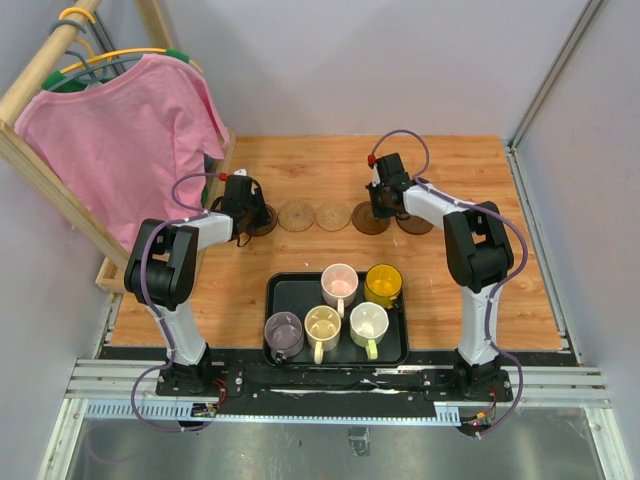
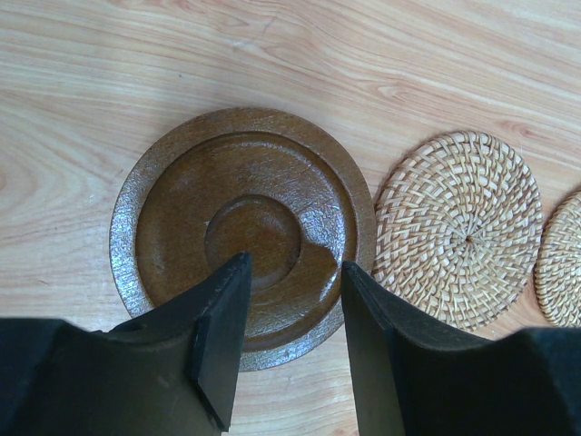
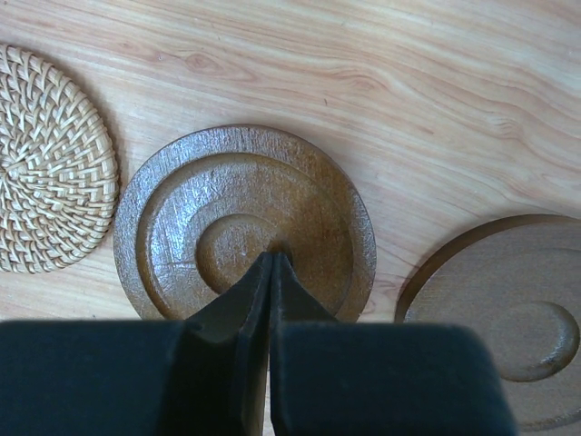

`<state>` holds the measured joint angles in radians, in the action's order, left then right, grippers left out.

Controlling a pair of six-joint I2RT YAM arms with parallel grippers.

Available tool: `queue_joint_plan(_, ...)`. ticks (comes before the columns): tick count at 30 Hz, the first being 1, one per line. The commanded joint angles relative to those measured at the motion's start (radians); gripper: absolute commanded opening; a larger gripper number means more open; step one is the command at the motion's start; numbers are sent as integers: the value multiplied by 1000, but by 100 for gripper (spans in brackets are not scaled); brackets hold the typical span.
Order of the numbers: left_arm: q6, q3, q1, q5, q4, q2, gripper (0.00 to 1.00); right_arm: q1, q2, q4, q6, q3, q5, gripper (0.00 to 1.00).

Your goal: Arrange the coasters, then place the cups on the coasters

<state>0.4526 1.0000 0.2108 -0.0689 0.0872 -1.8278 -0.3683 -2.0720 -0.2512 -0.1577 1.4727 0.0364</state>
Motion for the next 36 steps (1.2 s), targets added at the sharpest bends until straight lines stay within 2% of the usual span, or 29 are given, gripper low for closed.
queue_joint_plan(1, -8, -2, -5, 7, -15, 9, 49, 20, 32, -23, -9, 14, -36, 1)
queue_joint_plan(6, -8, -3, -5, 8, -15, 9, 49, 22, 33, -24, -9, 20, -30, 1)
queue_joint_plan(19, -6, 11, -5, 6, -15, 9, 49, 16, 69, 5, 45, 18, 96, 4)
queue_joint_plan(36, 10, 27, -5, -1, -21, 4, 49, 11, 174, 19, 46, -25, 78, 6)
